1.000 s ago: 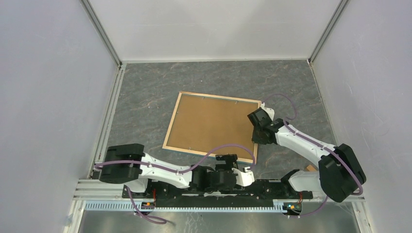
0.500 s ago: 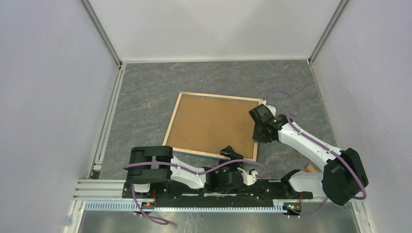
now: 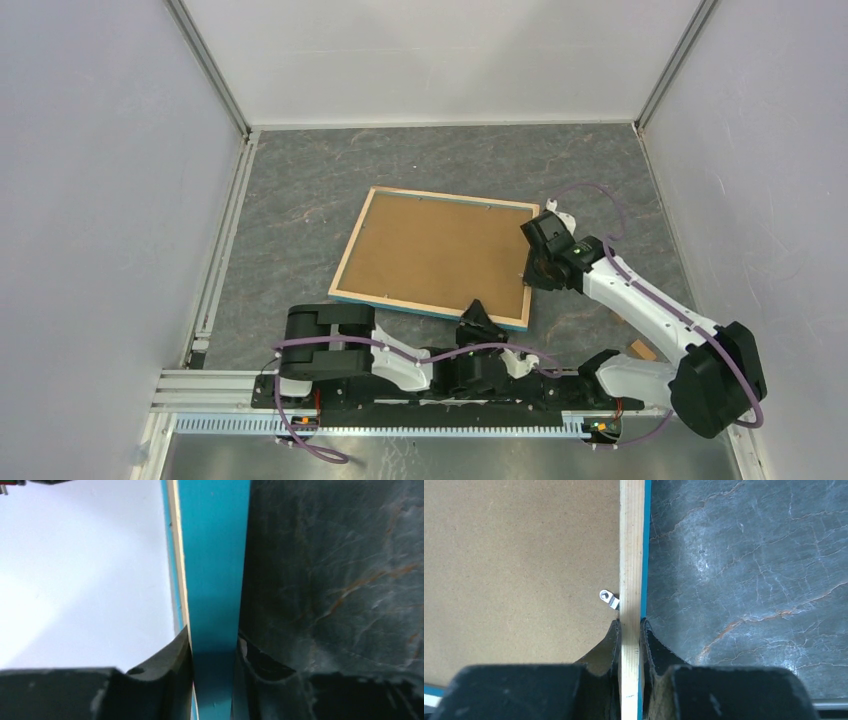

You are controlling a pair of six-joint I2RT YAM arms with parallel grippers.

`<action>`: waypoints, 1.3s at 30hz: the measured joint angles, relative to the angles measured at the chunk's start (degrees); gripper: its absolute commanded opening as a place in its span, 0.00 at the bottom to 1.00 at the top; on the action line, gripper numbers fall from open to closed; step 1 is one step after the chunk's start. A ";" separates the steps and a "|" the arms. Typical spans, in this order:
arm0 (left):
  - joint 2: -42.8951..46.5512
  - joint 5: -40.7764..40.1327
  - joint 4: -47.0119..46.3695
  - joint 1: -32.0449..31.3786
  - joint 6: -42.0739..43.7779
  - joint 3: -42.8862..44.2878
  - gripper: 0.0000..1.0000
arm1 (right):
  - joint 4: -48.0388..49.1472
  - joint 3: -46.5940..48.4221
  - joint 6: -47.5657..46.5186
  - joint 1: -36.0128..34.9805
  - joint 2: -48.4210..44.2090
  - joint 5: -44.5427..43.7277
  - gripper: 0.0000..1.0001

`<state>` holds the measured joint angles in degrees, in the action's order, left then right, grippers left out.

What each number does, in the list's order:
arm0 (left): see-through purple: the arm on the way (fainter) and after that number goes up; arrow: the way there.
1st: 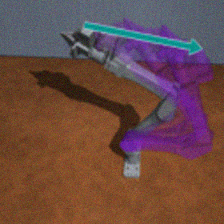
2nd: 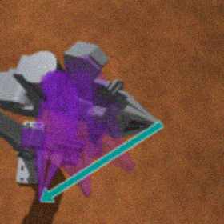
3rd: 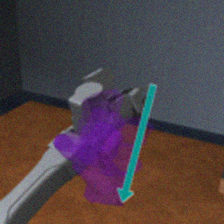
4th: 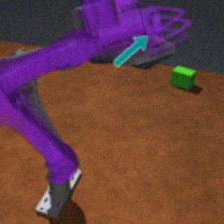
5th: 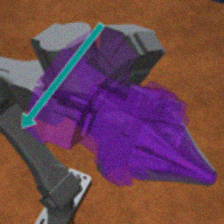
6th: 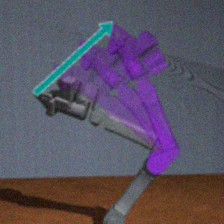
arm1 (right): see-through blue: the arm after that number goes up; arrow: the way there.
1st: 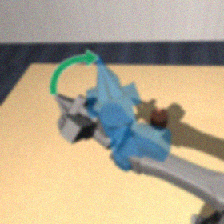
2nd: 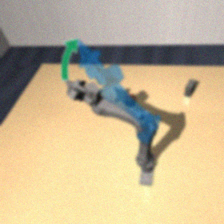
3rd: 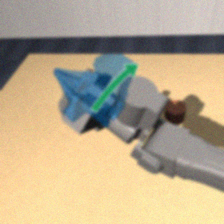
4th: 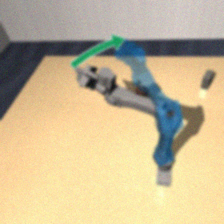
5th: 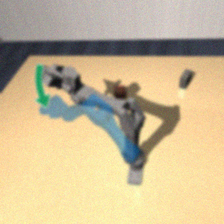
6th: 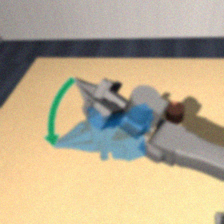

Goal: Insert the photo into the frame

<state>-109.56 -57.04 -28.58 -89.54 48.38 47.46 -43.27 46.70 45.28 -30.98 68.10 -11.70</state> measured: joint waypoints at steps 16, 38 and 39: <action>18.05 -1.29 12.68 1.31 -1.51 8.37 0.02 | 1.29 23.41 -20.22 2.08 -10.19 -5.01 0.98; 55.39 61.00 38.27 74.55 -81.90 10.10 0.02 | 5.18 21.07 -29.31 2.23 -15.80 -15.78 0.98; 56.11 63.67 38.49 77.40 -85.09 7.63 0.02 | 5.60 19.93 -29.33 2.23 -14.84 -14.91 0.98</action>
<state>-53.45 6.63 9.91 -12.14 -36.71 55.09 -37.67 66.63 15.94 -28.75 53.25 -26.61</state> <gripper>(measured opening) 0.328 0.979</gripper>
